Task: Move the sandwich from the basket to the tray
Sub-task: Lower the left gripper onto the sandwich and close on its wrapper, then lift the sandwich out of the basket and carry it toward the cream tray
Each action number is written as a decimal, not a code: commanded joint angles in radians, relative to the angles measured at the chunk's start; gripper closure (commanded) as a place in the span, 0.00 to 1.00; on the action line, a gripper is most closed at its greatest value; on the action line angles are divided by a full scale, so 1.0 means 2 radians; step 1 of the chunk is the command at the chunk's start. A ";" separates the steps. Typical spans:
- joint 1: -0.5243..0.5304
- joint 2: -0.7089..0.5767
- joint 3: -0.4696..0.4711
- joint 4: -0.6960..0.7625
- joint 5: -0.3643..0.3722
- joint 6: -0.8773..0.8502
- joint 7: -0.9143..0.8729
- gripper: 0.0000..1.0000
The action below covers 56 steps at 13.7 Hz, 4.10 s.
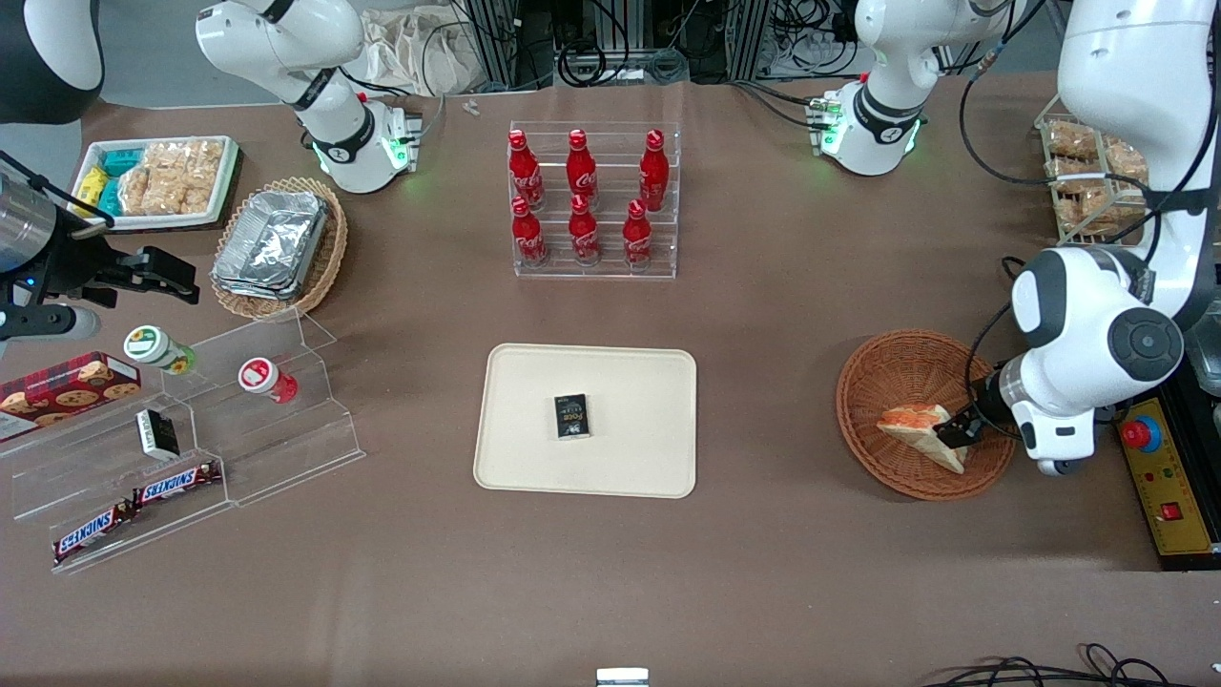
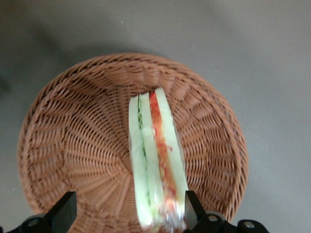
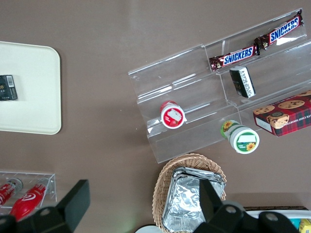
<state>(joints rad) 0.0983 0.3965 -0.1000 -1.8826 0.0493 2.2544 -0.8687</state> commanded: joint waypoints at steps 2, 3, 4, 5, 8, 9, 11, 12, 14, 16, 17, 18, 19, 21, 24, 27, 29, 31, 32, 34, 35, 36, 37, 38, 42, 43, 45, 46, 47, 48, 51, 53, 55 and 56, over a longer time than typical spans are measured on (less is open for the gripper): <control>0.002 0.010 -0.004 0.008 0.002 0.019 -0.042 0.00; 0.002 0.014 -0.004 0.007 0.003 0.030 -0.050 0.00; 0.002 0.017 -0.004 0.008 0.004 0.037 -0.056 0.00; 0.002 0.022 -0.004 0.007 0.004 0.042 -0.059 0.00; 0.002 0.026 -0.004 0.000 0.004 0.053 -0.064 0.00; 0.002 0.030 -0.003 -0.001 0.004 0.059 -0.065 0.00; 0.001 0.036 -0.004 -0.004 0.005 0.068 -0.072 0.00; 0.001 0.039 -0.004 -0.002 0.005 0.069 -0.075 0.00; -0.001 0.045 -0.004 -0.002 0.005 0.076 -0.081 0.00; -0.003 0.052 -0.004 -0.002 0.008 0.079 -0.088 0.00; -0.003 0.053 -0.004 -0.003 0.008 0.079 -0.087 0.01; -0.004 0.053 -0.004 -0.003 0.008 0.079 -0.088 0.05; -0.004 0.053 -0.003 -0.003 0.008 0.079 -0.089 0.20; -0.004 0.053 -0.003 -0.002 0.009 0.078 -0.096 0.57; -0.004 0.046 -0.003 -0.001 0.009 0.072 -0.096 0.84; -0.004 0.017 -0.004 0.006 0.009 0.017 -0.095 0.89; -0.004 -0.006 -0.007 0.025 0.008 -0.045 -0.090 0.90; -0.005 -0.028 -0.010 0.049 0.009 -0.119 -0.086 0.90; -0.006 -0.035 -0.015 0.066 0.009 -0.154 -0.079 0.90; -0.009 -0.034 -0.024 0.121 0.008 -0.243 -0.061 0.90; -0.015 -0.030 -0.030 0.148 0.008 -0.279 -0.054 0.90; -0.028 -0.029 -0.032 0.166 0.010 -0.307 -0.035 0.90; -0.043 -0.030 -0.032 0.177 0.009 -0.323 -0.010 0.90; -0.051 -0.030 -0.033 0.176 0.008 -0.329 0.018 0.93; -0.091 -0.032 -0.031 0.180 0.007 -0.335 0.150 0.96; -0.098 -0.032 -0.031 0.180 0.006 -0.332 0.159 0.95; -0.117 -0.031 -0.031 0.181 0.002 -0.327 0.165 0.90; -0.120 -0.030 -0.031 0.181 -0.001 -0.323 0.165 0.91; -0.127 -0.031 -0.031 0.179 -0.005 -0.320 0.165 0.99; -0.146 -0.033 -0.031 0.176 -0.003 -0.320 0.167 1.00; -0.177 -0.018 -0.034 0.174 -0.012 -0.281 0.168 1.00; -0.201 -0.001 -0.034 0.175 -0.012 -0.237 0.167 1.00; -0.217 0.022 -0.034 0.180 -0.013 -0.183 0.167 1.00; -0.225 0.035 -0.035 0.181 -0.018 -0.158 0.165 1.00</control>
<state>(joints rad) -0.3260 0.4164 -0.1788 -1.5540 0.0333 1.8772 -0.5488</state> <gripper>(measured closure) 0.841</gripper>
